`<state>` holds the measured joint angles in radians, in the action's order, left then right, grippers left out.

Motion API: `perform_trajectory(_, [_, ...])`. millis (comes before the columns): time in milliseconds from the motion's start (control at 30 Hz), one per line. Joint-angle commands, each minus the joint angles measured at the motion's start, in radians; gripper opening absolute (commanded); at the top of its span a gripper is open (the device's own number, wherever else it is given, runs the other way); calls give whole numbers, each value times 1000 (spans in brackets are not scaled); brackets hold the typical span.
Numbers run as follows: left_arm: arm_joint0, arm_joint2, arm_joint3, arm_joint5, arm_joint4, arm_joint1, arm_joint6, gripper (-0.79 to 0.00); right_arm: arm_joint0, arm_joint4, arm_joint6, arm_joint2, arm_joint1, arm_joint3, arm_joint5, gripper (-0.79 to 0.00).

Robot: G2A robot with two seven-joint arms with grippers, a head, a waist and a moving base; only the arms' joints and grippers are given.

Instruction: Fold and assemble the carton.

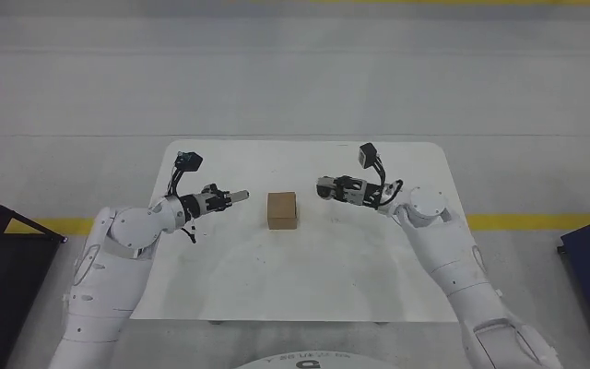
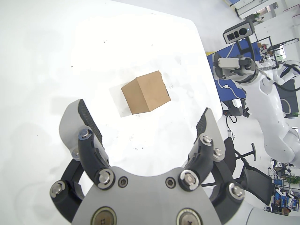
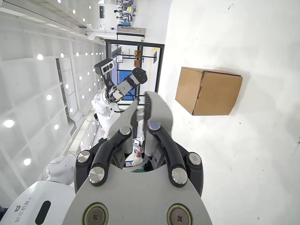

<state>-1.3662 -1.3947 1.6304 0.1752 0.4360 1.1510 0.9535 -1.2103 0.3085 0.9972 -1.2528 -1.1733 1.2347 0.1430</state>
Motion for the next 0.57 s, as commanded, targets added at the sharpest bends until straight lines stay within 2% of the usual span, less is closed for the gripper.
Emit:
perform_trajectory(0, [0, 0, 0, 0, 0, 0, 0, 0, 0, 0, 0, 0, 0, 0, 0, -516])
perform_trajectory(100, [0, 0, 0, 0, 0, 0, 0, 0, 0, 0, 0, 0, 0, 0, 0, -332])
perform_trajectory(300, [0, 0, 0, 0, 0, 0, 0, 0, 0, 0, 0, 0, 0, 0, 0, -73])
perform_trajectory(400, [0, 0, 0, 0, 0, 0, 0, 0, 0, 0, 0, 0, 0, 0, 0, -17])
perform_trajectory(533, [0, 0, 0, 0, 0, 0, 0, -1, 0, 0, 0, 0, 0, 0, 0, -1])
